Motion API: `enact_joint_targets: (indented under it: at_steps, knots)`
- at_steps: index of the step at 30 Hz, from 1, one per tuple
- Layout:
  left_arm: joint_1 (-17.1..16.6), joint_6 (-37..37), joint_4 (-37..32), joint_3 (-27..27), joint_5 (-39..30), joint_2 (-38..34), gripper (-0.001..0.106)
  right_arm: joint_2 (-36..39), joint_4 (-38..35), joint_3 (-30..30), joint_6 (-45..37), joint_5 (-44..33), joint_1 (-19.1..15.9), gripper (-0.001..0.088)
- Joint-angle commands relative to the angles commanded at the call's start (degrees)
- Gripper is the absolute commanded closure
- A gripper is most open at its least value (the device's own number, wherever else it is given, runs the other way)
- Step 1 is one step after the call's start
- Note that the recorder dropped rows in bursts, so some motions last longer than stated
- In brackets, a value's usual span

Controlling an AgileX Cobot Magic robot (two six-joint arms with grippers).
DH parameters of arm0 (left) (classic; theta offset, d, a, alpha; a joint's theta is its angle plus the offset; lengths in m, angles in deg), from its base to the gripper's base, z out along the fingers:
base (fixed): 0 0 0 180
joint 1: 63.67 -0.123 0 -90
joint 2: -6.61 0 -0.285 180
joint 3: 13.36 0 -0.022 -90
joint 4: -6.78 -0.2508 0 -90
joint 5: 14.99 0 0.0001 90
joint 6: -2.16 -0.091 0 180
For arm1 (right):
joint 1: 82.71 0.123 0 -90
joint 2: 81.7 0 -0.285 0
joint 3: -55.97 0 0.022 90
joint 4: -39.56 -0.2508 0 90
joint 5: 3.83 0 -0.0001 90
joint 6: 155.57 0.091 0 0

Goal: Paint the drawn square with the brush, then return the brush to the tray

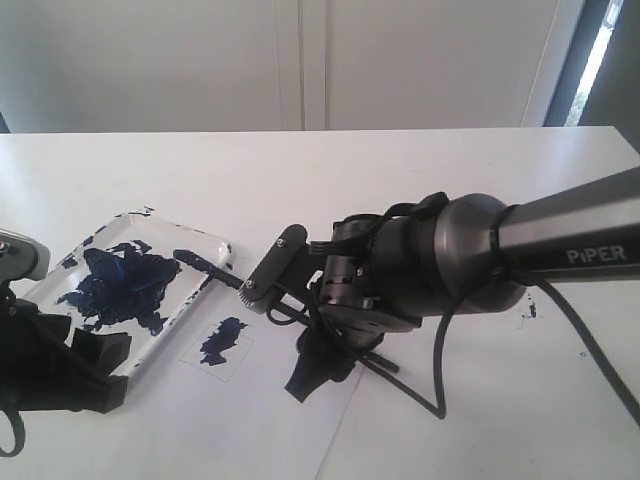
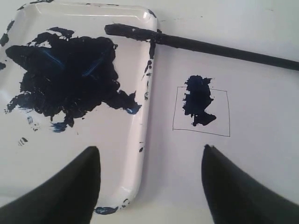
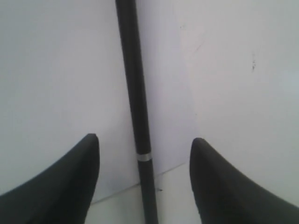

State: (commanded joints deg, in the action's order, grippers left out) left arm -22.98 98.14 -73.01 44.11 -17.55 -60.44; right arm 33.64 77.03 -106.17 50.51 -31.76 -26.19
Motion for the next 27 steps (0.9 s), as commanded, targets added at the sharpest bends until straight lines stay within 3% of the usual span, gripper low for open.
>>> enact_joint_targets:
  at_steps: [4,11,23,27]
  knots:
    - [0.0,0.0,0.0,0.0,0.0,0.0,0.04,0.0,0.0,0.2,0.0,0.7,0.0,0.0337]
    - [0.0,0.0,0.0,0.0,0.4,0.0,0.04,0.0,0.0,0.2,0.1,1.4,-2.3,0.046]
    - [0.0,0.0,0.0,0.0,1.0,0.0,0.04,0.0,-3.8,0.2,0.1,4.7,-3.2,0.0456]
    - [0.0,0.0,0.0,0.0,1.0,0.0,0.04,0.0,-4.2,0.2,0.1,5.0,-3.4,0.034]
